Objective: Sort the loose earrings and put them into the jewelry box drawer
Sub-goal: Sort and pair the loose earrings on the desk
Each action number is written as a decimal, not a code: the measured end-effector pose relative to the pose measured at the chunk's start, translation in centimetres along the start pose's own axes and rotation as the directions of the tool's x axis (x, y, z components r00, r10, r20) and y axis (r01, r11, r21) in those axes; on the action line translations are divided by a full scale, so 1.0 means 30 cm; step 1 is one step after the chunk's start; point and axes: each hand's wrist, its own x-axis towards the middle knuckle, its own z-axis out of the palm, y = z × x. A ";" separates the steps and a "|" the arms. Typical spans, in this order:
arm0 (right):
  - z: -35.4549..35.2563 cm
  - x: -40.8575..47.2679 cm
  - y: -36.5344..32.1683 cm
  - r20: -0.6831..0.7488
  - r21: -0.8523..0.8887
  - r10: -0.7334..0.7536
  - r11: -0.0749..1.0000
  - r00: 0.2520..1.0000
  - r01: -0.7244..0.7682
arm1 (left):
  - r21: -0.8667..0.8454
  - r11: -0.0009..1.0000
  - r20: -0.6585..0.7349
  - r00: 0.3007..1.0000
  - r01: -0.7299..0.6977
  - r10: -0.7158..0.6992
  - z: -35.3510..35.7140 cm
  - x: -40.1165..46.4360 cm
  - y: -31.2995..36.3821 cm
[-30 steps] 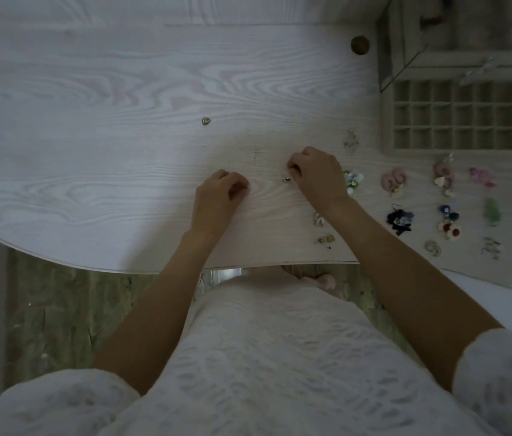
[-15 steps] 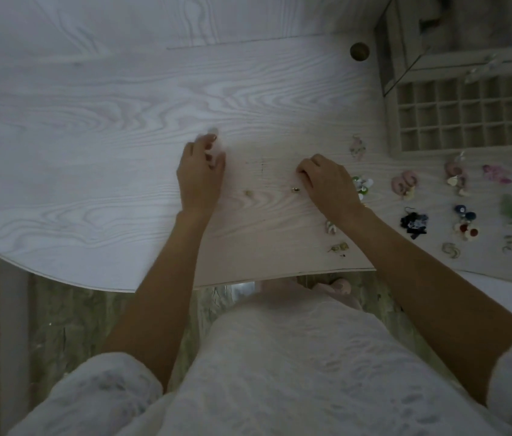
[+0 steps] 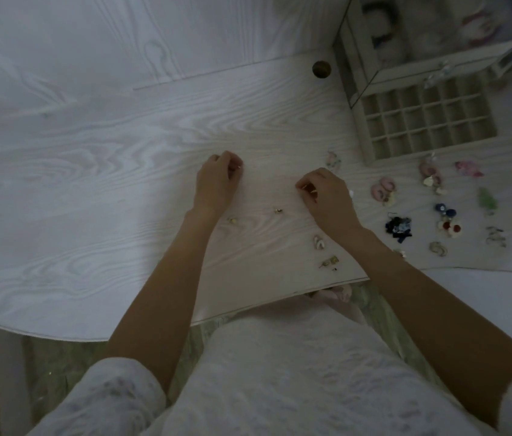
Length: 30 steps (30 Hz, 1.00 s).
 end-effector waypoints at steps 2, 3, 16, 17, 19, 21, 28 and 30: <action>-0.024 -0.004 0.023 -0.025 -0.016 0.011 1.000 1.000 -0.011 | 0.020 0.996 0.041 0.996 -0.084 0.083 0.021 0.010 0.040; -0.041 -0.004 0.036 -0.046 -0.023 0.022 0.999 0.999 -0.023 | 0.026 0.992 0.051 0.991 -0.124 0.123 0.034 0.014 0.062; -0.072 0.062 0.064 0.037 -0.327 0.154 0.936 0.987 -0.134 | -0.030 0.961 0.114 0.955 -0.274 0.275 0.179 0.000 0.234; -0.071 0.061 0.063 0.034 -0.326 0.157 0.935 0.987 -0.137 | -0.031 0.963 0.090 0.959 -0.267 0.269 0.181 -0.005 0.229; -0.071 0.051 0.062 0.012 -0.336 0.170 0.929 0.985 -0.156 | -0.021 0.972 0.058 0.970 -0.235 0.236 0.183 -0.014 0.219; -0.071 0.043 0.058 -0.007 -0.350 0.186 0.920 0.982 -0.177 | -0.010 0.977 0.053 0.976 -0.211 0.211 0.189 -0.016 0.215; -0.042 0.062 0.023 -0.010 -0.258 0.198 0.946 0.980 -0.194 | -0.047 0.980 0.096 0.976 -0.191 0.195 0.213 -0.035 0.237; -0.034 0.061 0.017 0.004 -0.224 0.204 0.954 0.979 -0.198 | -0.055 0.980 0.104 0.975 -0.191 0.196 0.213 -0.040 0.238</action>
